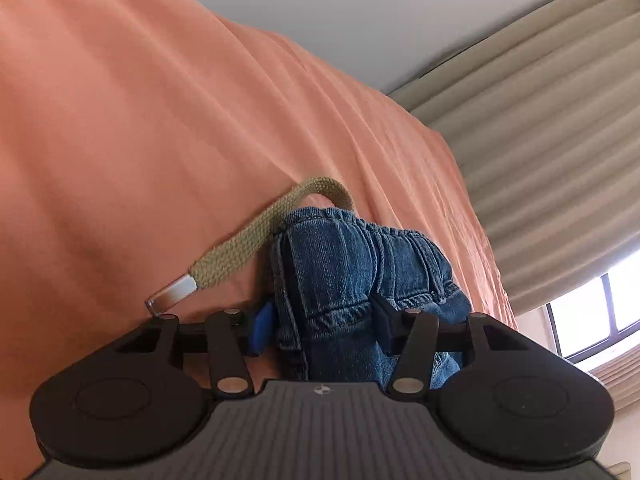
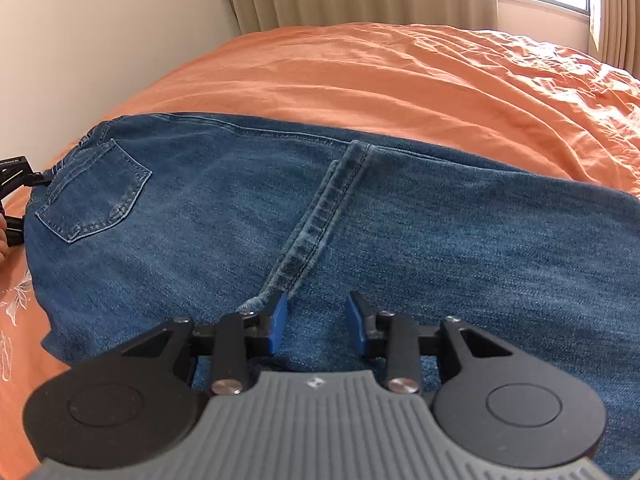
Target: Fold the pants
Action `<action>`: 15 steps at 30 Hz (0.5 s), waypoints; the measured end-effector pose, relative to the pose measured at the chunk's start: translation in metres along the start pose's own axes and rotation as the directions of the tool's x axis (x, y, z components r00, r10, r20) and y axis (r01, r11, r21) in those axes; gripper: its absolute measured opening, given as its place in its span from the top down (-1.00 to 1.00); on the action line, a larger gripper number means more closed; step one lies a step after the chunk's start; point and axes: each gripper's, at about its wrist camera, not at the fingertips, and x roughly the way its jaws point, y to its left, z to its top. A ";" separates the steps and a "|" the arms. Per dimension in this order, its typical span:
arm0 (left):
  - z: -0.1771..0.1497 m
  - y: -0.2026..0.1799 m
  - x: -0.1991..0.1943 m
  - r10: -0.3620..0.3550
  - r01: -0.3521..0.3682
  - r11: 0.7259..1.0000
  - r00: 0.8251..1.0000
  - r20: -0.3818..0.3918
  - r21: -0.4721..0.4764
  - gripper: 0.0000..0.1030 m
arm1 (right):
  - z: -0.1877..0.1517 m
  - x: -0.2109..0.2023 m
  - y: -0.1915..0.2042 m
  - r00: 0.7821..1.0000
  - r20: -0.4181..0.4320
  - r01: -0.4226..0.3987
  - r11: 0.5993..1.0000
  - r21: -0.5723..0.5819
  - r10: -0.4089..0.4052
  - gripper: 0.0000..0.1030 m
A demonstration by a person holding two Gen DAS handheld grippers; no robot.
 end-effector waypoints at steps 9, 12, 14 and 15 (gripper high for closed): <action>0.001 -0.055 -0.010 0.120 -0.121 0.979 0.993 0.019 0.167 0.66 | -0.004 -0.004 -0.005 1.000 0.009 -0.020 1.000 0.002 0.020 0.43; 0.000 -0.091 -0.036 0.065 -0.077 0.972 0.996 0.059 0.222 0.69 | -0.006 -0.008 -0.009 0.999 0.020 -0.042 0.999 0.020 0.042 0.43; -0.008 -0.123 -0.055 0.022 -0.044 0.958 0.997 0.079 0.284 0.69 | -0.005 -0.014 -0.012 0.998 0.030 -0.058 0.997 0.044 0.057 0.42; -0.013 -0.141 -0.064 0.008 -0.035 0.944 0.996 0.085 0.327 0.69 | -0.004 -0.019 -0.016 0.997 0.038 -0.069 0.995 0.066 0.066 0.39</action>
